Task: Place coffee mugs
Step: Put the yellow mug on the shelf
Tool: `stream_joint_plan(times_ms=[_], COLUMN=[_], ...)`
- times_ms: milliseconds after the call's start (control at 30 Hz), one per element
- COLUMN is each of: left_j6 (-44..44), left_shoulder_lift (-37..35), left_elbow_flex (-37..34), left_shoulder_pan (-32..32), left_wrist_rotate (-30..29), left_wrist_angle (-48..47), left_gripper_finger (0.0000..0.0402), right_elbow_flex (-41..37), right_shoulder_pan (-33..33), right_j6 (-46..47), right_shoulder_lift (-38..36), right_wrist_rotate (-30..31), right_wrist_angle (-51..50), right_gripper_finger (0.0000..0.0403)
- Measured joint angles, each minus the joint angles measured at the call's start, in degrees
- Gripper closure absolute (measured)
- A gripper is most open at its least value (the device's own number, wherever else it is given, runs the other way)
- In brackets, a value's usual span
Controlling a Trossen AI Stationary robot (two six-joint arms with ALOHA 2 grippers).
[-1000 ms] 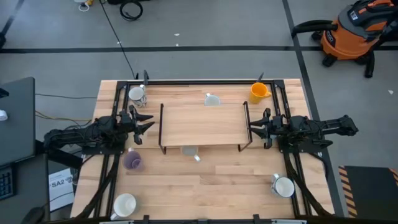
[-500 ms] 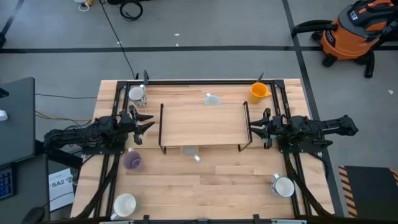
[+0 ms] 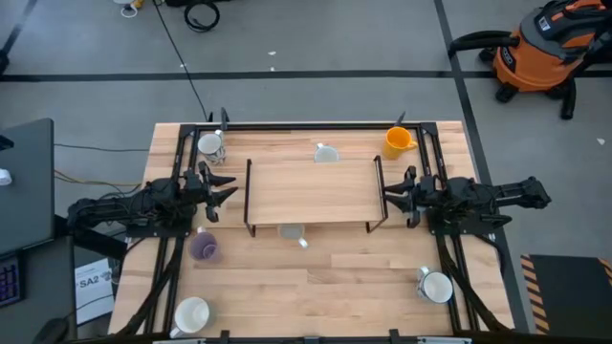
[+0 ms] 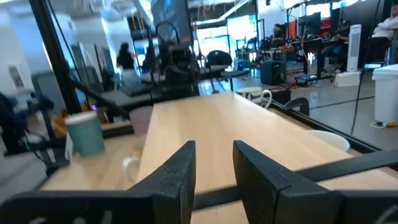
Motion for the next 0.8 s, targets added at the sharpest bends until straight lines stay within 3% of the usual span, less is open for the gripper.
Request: stream_joint_plan(times_ms=[400, 567, 800], left_j6=[0.02, 0.0, 0.01], left_shoulder_lift=[0.0, 0.0, 0.0], left_elbow_flex=[-0.01, -0.01, -0.01], left_shoulder_pan=[0.0, 0.0, 0.0], left_wrist_rotate=[0.02, 0.0, 0.01], left_wrist_angle=[0.02, 0.0, 0.02], left_gripper_finger=[0.0253, 0.0253, 0.0253], right_elbow_flex=[0.0, 0.0, 1.65], right_shoulder_pan=[0.0, -0.01, -0.02], right_j6=[2.07, 2.04, 0.97], right_shoulder_lift=[-0.01, -0.01, -0.02], right_wrist_rotate=[1.44, 2.65, 12.24], right_wrist_angle=[16.71, 23.11, 25.74], right_gripper_finger=[0.0284, 0.0247, 0.0191])
